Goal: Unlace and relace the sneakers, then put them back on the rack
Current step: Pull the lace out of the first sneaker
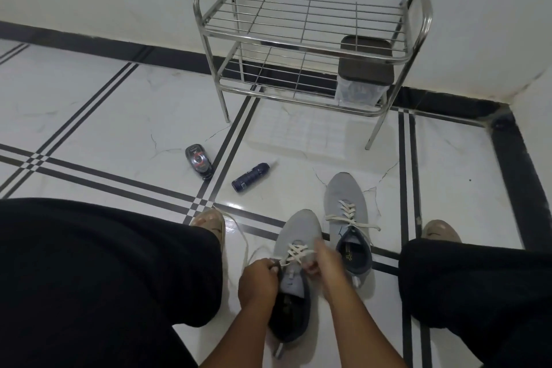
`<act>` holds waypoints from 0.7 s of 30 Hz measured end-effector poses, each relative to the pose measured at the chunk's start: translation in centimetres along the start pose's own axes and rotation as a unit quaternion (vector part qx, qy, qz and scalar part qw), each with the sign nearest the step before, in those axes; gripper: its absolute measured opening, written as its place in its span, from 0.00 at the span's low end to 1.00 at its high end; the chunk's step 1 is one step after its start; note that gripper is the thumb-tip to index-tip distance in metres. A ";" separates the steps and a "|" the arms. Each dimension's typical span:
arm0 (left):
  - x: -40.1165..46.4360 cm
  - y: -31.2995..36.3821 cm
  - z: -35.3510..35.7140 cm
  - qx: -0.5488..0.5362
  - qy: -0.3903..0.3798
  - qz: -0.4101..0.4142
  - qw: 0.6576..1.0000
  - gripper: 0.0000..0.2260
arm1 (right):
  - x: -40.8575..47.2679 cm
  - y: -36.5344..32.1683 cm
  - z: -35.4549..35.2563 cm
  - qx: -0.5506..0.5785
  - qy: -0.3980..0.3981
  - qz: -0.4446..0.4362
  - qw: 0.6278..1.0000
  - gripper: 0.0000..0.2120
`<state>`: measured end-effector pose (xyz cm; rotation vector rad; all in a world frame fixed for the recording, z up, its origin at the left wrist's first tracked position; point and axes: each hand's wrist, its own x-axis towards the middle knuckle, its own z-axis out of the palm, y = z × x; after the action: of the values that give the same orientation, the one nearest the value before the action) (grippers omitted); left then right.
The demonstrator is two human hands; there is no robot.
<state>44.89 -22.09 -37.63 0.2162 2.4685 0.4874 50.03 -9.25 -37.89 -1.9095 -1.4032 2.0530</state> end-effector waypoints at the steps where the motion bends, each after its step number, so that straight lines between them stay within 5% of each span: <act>1: -0.1 0.3 0.0 0.017 -0.002 0.011 1.000 0.10 | 0.1 0.0 0.3 -0.140 -0.004 -0.051 0.989 0.19; 3: -0.2 0.5 0.0 0.032 0.001 0.015 0.999 0.11 | -0.5 0.4 1.4 -0.305 -0.031 -0.115 0.945 0.14; 6: -0.2 0.5 -0.2 0.030 -0.006 0.006 1.000 0.11 | -0.9 1.4 2.5 -0.360 -0.039 -0.084 0.928 0.11; 10: -0.2 0.4 -0.4 0.039 -0.008 0.012 0.999 0.11 | 0.3 -0.1 1.8 0.056 0.011 0.051 0.997 0.08; 12: -0.1 0.3 -0.4 0.043 -0.010 0.015 0.999 0.12 | 0.4 -2.1 -0.3 0.397 0.004 0.076 0.914 0.13; 13: -0.1 0.3 -0.3 0.041 -0.014 0.013 0.999 0.12 | 0.1 -3.2 -1.5 0.517 0.018 0.075 0.853 0.13; 14: -0.2 0.3 -0.3 0.043 -0.016 0.010 0.999 0.12 | 0.0 -4.3 -2.3 0.540 0.043 0.049 0.839 0.12; 17: -0.3 0.4 -0.3 0.065 -0.026 0.007 0.998 0.12 | -1.0 -6.4 -2.8 0.334 0.129 -0.061 0.931 0.06; 19: -0.5 0.6 -0.5 0.065 -0.033 0.003 0.997 0.12 | -1.0 -5.8 -2.1 0.033 0.153 -0.153 0.976 0.17; 21: -0.6 1.0 -0.8 0.039 -0.020 0.001 0.999 0.11 | -1.0 -3.7 -1.3 -0.293 0.191 -0.193 0.917 0.24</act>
<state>44.99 -21.55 -36.30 0.2583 2.4517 0.3837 49.37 -6.81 -34.72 -1.8368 -2.2094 1.0827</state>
